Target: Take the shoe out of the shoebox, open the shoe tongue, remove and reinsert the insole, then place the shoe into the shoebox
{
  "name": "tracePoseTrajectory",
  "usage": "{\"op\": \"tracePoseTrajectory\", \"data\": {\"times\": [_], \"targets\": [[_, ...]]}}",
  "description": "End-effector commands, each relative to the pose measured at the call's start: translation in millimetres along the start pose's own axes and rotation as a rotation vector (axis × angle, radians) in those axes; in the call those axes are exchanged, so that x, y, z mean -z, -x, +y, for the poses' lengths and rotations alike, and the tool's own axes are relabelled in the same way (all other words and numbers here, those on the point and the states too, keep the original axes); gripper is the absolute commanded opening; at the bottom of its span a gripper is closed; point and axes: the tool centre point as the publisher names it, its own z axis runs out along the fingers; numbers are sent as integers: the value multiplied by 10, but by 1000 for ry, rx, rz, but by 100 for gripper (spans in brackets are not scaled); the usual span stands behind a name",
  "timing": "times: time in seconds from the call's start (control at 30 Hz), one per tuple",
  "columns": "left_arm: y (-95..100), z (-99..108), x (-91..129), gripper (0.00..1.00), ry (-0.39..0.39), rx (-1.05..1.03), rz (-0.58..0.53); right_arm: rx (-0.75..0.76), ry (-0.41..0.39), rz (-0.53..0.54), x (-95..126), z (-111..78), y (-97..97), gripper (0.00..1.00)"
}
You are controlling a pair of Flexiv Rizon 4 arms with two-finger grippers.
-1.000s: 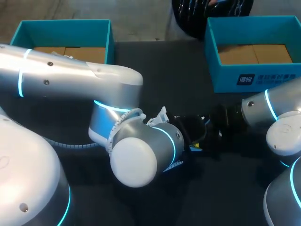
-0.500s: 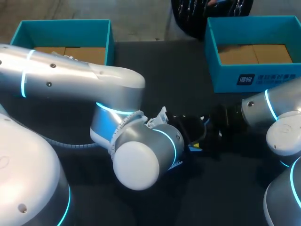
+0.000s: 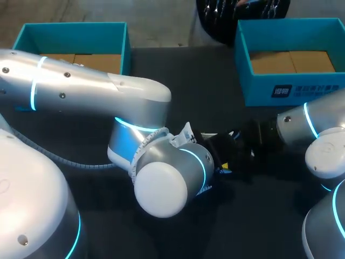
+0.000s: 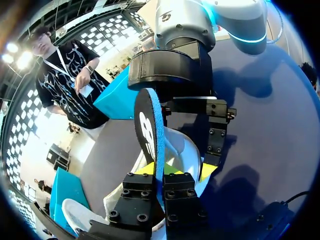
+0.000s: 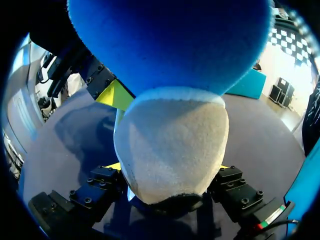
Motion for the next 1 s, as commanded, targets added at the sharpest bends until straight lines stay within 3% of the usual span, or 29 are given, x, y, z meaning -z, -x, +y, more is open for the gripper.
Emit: {"op": "tracePoseTrajectory", "data": {"times": [0.03,0.53,1.0], "targets": [[-10,-10,12,0,-1,1,5,0,-3,0,-4,15,1,0],[190,-350,369,0,-72,47,58,0,-3,0,-4,15,1,0],[405,-815,684,0,-98,111,223,0,-3,0,-4,15,1,0]]}}
